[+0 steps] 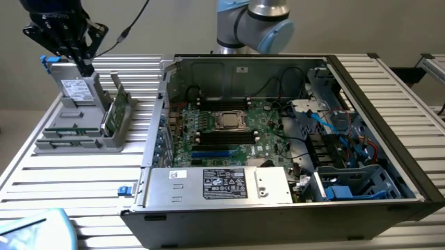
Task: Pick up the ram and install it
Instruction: 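Reach for the ram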
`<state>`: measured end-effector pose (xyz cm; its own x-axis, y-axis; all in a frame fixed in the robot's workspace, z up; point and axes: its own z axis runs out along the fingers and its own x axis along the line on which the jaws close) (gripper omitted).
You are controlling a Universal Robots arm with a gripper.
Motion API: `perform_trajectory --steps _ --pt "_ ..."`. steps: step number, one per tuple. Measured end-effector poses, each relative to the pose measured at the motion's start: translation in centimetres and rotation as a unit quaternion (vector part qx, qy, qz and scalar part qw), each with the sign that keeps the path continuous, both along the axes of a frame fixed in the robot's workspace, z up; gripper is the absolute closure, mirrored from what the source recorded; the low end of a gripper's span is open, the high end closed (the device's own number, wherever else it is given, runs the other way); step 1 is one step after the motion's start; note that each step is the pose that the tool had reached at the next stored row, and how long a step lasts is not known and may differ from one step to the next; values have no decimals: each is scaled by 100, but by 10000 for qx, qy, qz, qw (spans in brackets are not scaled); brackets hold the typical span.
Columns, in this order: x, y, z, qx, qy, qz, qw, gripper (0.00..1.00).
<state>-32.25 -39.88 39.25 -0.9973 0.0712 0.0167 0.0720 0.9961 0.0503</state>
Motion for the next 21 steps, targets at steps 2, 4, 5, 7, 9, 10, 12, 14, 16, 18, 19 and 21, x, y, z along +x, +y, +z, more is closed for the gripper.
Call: perform_trajectory --steps 2,4,5,7,9,10,12,14,16,18,19,21 --pt "-90 0 0 1 6 1 10000 89" --pt "-181 0 -1 1 13 0 10000 89" --pt "-229 0 -1 2 17 0 10000 89" --pt "-319 0 -1 2 26 0 10000 89" --pt "-411 0 -1 2 35 1 10000 89" --pt "-456 0 -1 3 40 0 10000 89" --pt "-548 0 -1 2 52 0 10000 89" --pt "-639 0 -2 2 64 0 10000 89" --pt "-730 0 -2 2 80 1 10000 89" --pt "-810 0 -4 2 104 0 9999 89" --pt "-837 0 -5 2 121 0 9999 89" --pt "-864 0 -8 2 154 3 9999 89"
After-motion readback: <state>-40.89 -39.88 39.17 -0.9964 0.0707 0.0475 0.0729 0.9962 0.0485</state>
